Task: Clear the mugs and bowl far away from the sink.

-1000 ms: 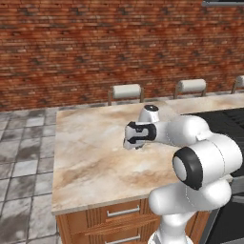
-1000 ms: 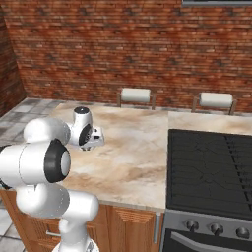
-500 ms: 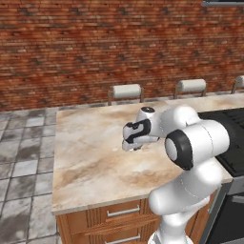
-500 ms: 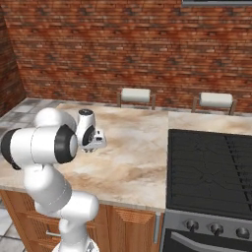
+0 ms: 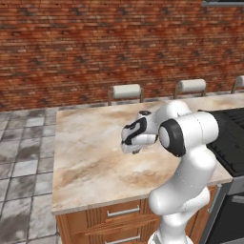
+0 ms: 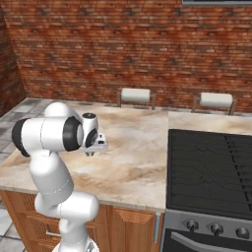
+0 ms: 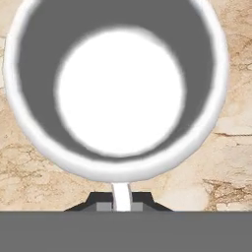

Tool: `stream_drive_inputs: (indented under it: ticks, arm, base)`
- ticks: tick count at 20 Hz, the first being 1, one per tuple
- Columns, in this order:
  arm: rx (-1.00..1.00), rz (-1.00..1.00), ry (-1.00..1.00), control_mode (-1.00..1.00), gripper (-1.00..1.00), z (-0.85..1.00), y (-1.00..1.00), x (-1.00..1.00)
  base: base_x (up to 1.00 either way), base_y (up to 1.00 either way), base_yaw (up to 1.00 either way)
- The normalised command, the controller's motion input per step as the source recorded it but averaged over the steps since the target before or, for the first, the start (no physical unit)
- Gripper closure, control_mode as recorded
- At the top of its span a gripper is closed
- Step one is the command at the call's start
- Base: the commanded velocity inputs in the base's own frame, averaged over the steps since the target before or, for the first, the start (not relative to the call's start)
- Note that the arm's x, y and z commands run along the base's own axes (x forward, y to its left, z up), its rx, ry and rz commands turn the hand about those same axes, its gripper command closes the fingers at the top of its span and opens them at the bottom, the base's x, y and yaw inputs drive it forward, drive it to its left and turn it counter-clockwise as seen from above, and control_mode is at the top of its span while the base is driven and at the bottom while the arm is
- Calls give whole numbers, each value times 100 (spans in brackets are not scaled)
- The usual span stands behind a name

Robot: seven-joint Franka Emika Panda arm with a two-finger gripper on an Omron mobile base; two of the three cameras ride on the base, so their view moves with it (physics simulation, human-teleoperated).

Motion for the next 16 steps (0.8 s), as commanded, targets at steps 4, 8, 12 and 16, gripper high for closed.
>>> stream_drive_inputs:
  ticks: [4,8,12,16]
  arm:
    - [0,0,3,-100,-100,-32,1,20]
    - [0,0,0,-100,-100,9,4,2]
    - [0,0,0,-100,-100,29,0,-2]
    - [0,0,0,-100,-100,37,-4,-18]
  base:
    - [0,0,0]
    - [0,0,0]
    - [0,0,0]
    - [0,0,0]
